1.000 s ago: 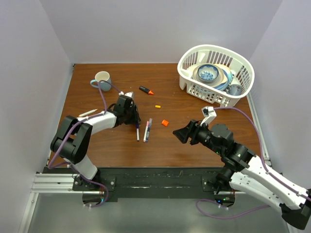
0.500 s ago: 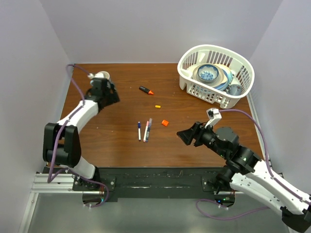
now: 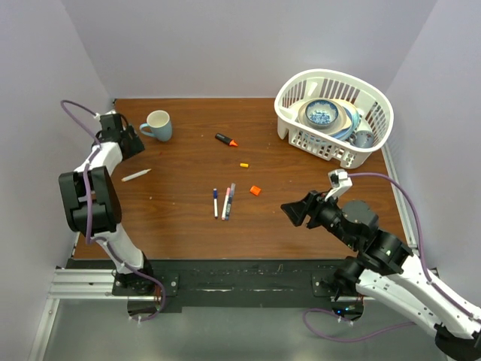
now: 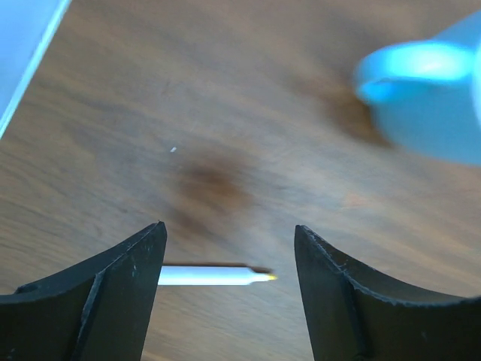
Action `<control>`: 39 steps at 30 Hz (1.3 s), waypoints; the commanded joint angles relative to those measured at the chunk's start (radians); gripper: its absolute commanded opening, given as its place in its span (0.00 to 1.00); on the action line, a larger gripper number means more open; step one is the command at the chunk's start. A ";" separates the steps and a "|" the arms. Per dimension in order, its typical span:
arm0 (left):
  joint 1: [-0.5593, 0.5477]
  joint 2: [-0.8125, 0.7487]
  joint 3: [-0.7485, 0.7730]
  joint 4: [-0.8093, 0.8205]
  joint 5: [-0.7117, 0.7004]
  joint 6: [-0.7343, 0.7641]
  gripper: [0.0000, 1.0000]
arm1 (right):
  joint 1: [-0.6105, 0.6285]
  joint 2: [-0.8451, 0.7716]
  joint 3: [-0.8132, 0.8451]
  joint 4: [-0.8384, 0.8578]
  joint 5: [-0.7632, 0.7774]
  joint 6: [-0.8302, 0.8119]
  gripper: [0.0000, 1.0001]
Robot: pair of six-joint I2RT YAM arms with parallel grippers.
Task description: Insert the pens into the pen caps
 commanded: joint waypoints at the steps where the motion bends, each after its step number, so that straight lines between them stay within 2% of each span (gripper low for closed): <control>1: 0.025 0.060 0.032 -0.031 -0.012 0.078 0.73 | 0.002 -0.009 0.059 -0.013 0.044 -0.039 0.66; 11: 0.032 0.104 0.006 -0.119 0.003 0.077 0.74 | 0.002 -0.020 0.093 -0.035 0.070 -0.073 0.66; 18: 0.033 0.087 -0.049 -0.173 0.088 0.101 0.74 | 0.002 -0.055 0.098 -0.053 0.064 -0.061 0.66; 32: 0.033 -0.121 -0.224 -0.202 0.189 0.123 0.75 | 0.002 -0.101 0.109 -0.068 0.010 -0.024 0.66; 39: 0.032 -0.219 -0.277 -0.176 0.175 0.170 0.76 | 0.002 -0.172 0.093 -0.119 0.021 0.013 0.66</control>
